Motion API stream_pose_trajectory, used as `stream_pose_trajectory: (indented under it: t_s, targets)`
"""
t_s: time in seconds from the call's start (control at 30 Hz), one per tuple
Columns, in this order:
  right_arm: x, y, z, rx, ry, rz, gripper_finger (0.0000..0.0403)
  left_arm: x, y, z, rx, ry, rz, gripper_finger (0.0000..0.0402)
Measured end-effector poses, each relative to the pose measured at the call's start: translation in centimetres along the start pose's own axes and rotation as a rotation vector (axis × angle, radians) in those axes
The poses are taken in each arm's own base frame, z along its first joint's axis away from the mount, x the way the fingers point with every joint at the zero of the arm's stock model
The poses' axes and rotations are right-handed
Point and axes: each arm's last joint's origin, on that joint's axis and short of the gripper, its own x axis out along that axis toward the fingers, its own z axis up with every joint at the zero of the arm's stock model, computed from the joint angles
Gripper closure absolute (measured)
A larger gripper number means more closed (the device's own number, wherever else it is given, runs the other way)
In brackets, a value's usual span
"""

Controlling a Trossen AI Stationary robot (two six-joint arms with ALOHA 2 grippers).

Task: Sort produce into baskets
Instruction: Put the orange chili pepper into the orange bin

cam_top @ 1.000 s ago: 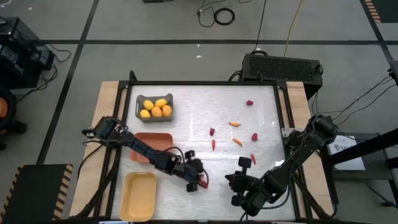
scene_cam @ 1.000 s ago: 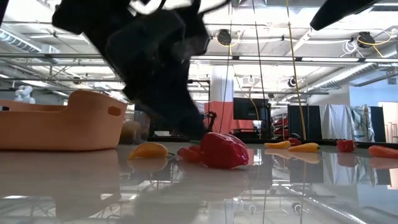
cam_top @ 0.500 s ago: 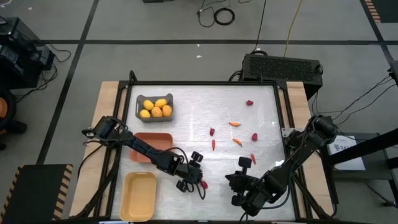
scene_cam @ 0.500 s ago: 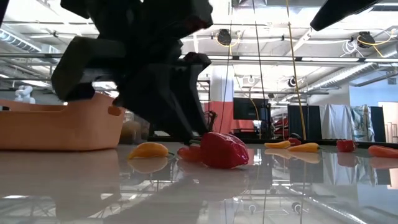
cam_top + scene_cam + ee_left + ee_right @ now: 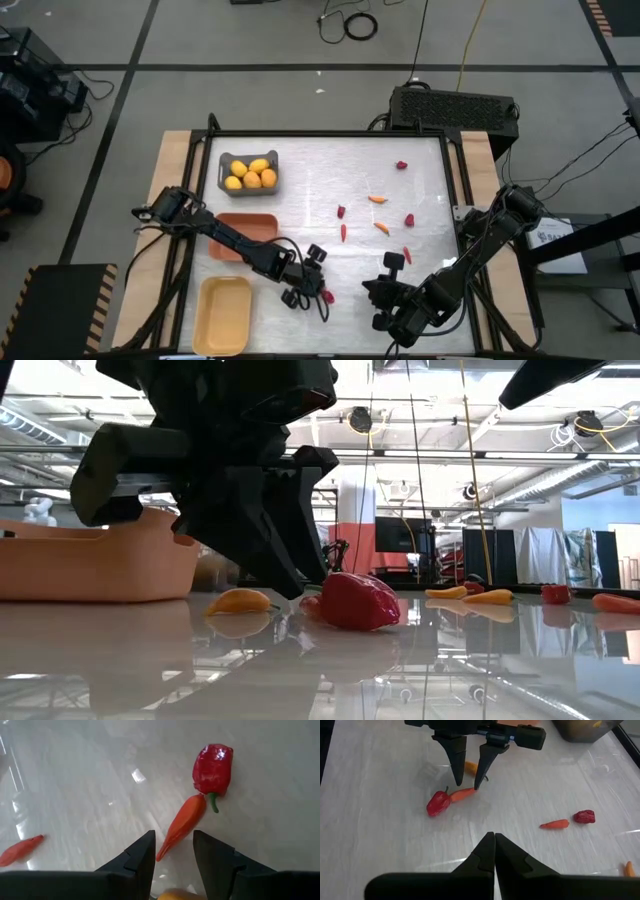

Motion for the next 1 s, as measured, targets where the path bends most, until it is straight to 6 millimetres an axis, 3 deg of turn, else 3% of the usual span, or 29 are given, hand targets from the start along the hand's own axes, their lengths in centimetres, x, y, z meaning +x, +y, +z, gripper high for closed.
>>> stream_pose_trajectory:
  t_s: [0.23, 0.4, 0.77, 1.0]
  targets:
    - [0.0, 0.0, 0.0, 0.000, 0.000, 0.000, 0.0403, 0.2, 0.3, 0.0, 0.080, -0.022, -0.038, 0.0261]
    - [0.0, 0.0, 0.0, 0.001, -0.001, 0.001, 0.0403, 1.5, 0.8, -0.6, 0.064, -0.019, -0.057, 0.0261]
    - [0.0, 0.0, 0.0, -0.002, 0.001, -0.002, 0.0403, 1.7, 1.2, -0.8, 0.042, -0.029, -0.102, 0.0263]
    - [0.0, 0.0, 0.0, -0.001, 0.000, -0.001, 0.0403, 1.7, 1.3, -1.0, -0.038, -0.020, -0.120, 0.0323]
